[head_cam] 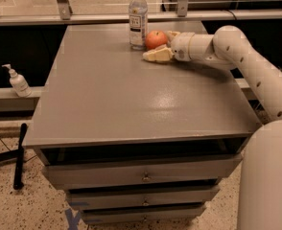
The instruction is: Move apple near blue plastic bottle
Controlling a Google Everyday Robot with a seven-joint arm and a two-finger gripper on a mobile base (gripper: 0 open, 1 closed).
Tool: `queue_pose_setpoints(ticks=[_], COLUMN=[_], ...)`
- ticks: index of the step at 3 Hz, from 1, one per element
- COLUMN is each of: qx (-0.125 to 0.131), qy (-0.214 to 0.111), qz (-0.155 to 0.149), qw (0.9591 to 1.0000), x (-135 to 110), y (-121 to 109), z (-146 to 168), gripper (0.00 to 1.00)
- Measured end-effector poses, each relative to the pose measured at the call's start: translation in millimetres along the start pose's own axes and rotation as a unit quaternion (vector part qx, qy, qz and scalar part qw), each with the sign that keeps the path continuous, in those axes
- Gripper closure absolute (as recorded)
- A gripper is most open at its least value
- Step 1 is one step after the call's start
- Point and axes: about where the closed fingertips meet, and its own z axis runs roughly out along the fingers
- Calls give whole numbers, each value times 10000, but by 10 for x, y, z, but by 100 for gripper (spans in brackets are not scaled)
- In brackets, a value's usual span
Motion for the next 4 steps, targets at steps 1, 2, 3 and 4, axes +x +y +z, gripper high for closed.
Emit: queue_pose_setpoints(ticks=[1,2,3,4], qx=[-42,-39,67,206], qy=[34,42,29,-95], qz=[51,28,-87,-196], qw=[10000,10000,9999,9996], x=[11,-85,-345,-624], y=[26,21,-52,-31], z=[-1,-131,-564,-1211], gripper=[0,0,0,0])
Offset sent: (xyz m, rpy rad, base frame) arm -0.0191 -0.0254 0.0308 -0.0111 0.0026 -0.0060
